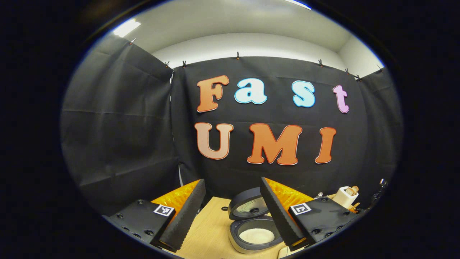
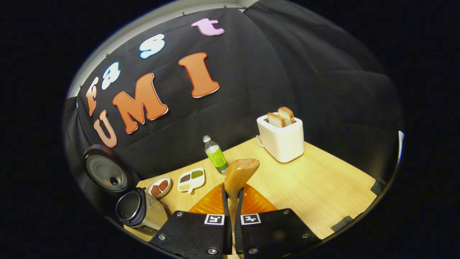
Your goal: Close the left gripper, press the button to open the rice cooker; take a wooden spoon from the chopstick holder with the right hand, scoop a spoonful of rice and pour it into the rice cooker, then put the wooden spoon back into the chopstick holder.
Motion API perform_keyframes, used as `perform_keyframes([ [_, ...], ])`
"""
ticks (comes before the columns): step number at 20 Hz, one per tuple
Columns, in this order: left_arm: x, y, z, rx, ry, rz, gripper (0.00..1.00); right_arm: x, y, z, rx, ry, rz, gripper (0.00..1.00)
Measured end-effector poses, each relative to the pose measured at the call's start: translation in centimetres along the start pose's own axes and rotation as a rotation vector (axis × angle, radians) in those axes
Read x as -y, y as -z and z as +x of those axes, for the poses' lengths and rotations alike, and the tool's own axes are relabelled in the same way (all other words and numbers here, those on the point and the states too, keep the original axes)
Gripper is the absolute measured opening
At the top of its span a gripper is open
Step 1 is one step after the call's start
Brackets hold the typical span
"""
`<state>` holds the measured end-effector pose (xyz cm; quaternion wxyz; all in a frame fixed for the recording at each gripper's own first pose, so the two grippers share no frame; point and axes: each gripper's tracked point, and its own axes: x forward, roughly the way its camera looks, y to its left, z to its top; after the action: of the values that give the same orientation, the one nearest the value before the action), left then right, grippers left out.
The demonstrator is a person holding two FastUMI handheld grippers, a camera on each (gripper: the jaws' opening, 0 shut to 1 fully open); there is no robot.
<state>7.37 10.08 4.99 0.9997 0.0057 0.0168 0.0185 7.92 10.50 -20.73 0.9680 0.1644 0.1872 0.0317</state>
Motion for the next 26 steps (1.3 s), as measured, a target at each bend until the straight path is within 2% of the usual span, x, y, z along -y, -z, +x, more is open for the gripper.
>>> perform_keyframes([
  [1,-0.5,-0.2,0.3,0.006,0.018,-0.001,0.97,-0.8,-0.9,-1.3,0.034,0.002,-0.011,0.02],
  [5,-2.6,0.1,1.2,0.016,0.069,0.013,0.97,-5.3,-2.0,-6.5,0.117,-0.013,-0.095,0.02],
  [9,-4.6,0.8,2.0,0.008,0.115,0.000,0.97,-9.6,0.3,-10.5,0.130,-0.031,-0.210,0.02],
  [12,-6.0,0.5,2.2,0.010,0.136,-0.003,1.00,-11.6,3.2,-11.6,0.117,-0.026,-0.350,0.02],
  [17,-7.7,0.5,1.8,0.020,0.115,0.016,1.00,-11.7,8.4,-11.6,0.031,-0.012,-0.485,0.02],
  [21,-8.6,0.7,1.5,0.019,0.088,0.017,1.00,-10.5,10.7,-10.1,-0.008,0.017,-0.573,0.02],
  [26,-8.9,1.0,1.3,0.021,0.071,0.036,1.00,-9.0,13.7,-9.0,-0.071,0.054,-0.587,0.02],
])
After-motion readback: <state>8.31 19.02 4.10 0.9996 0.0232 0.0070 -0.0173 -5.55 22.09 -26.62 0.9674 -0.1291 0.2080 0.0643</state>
